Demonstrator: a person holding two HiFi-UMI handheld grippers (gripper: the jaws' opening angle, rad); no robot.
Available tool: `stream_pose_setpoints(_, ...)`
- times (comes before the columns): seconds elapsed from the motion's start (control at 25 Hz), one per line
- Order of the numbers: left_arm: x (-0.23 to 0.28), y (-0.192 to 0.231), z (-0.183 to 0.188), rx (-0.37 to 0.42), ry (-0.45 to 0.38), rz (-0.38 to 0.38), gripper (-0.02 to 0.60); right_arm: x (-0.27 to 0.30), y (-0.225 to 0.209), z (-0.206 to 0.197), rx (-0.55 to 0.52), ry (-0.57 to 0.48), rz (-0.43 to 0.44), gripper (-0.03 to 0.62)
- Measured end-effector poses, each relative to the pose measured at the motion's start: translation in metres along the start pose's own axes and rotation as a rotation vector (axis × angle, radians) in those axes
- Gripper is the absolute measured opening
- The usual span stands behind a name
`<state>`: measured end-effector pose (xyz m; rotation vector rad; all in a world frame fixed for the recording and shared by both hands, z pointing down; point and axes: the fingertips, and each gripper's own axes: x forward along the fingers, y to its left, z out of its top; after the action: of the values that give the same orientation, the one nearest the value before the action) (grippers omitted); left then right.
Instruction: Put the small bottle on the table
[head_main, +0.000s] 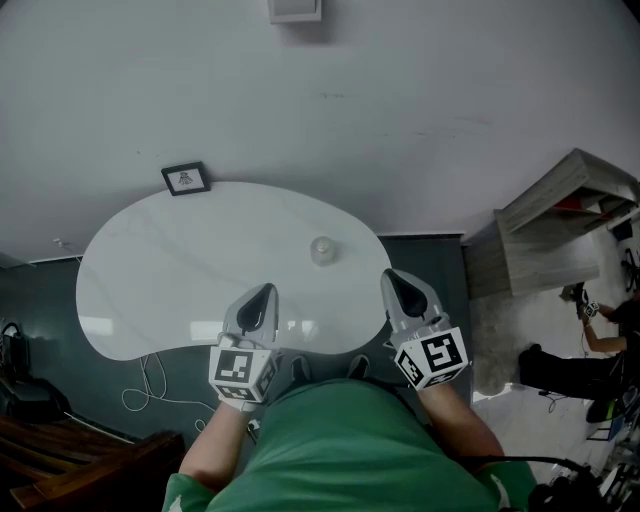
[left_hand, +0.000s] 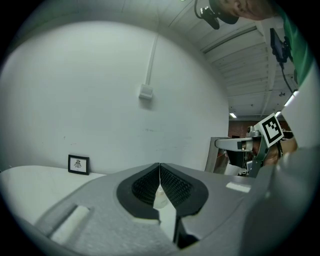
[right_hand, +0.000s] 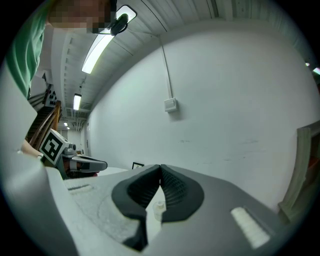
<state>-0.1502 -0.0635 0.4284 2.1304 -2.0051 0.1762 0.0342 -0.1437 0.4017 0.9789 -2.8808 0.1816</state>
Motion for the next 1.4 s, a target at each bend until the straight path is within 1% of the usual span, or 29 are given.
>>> stream_pose_setpoints(0.16,-0.001,0.0,0.002,0.01,-0.009,0.0,0.012,-0.001,0.001,0.0,0.001,0.003,0.0,0.002)
stream_pose_setpoints(0.92,0.004,-0.005,-0.004,0.0,0.004,-0.006,0.012,-0.004,-0.002,-0.003,-0.006,0.005,0.004,0.002)
stream_pose_setpoints(1.4,0.015,-0.007,-0.01,0.05,0.011,0.002,0.012,-0.007,-0.008,-0.001,-0.009,0.003,0.008,0.002)
